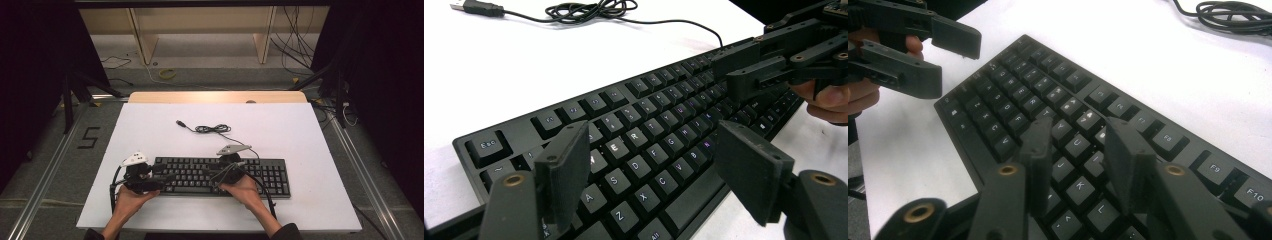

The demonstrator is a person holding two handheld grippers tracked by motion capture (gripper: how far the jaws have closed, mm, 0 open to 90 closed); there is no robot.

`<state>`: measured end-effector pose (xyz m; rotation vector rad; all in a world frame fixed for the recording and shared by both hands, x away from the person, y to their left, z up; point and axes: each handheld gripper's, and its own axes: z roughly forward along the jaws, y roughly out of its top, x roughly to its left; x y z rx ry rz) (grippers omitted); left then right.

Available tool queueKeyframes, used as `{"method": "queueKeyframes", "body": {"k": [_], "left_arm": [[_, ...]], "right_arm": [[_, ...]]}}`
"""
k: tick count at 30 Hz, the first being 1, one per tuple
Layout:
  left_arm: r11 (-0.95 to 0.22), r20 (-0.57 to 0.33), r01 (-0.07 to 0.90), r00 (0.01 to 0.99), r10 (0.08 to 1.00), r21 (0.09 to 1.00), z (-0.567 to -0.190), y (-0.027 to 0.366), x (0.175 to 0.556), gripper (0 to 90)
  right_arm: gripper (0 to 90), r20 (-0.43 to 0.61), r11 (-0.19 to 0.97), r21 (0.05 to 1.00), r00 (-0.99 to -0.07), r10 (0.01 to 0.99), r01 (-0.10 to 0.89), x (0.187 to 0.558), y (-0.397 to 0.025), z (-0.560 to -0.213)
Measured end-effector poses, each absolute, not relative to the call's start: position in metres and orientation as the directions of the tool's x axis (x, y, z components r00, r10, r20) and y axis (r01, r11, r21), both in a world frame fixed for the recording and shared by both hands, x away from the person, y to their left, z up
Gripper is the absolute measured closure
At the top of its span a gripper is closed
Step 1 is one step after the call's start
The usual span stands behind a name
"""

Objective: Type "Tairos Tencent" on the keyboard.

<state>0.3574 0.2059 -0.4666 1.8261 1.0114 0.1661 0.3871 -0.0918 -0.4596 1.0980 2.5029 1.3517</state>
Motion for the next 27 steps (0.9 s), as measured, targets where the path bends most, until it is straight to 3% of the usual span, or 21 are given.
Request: {"method": "queueKeyframes", "body": {"k": [15,27], "left_arm": [[-0.158,-0.316,0.573,0.638,0.703,0.804,-0.463,0.202,0.365,33.7],[-0.189,-0.317,0.599,0.634,0.705,0.778,-0.462,0.193,0.377,46.4]], "right_arm": [[44.8,0.254,0.333,0.771,-0.742,0.620,0.542,0.380,-0.103,-0.456],[40.3,0.256,0.314,0.782,-0.737,0.625,0.538,0.375,-0.114,-0.454]]}}
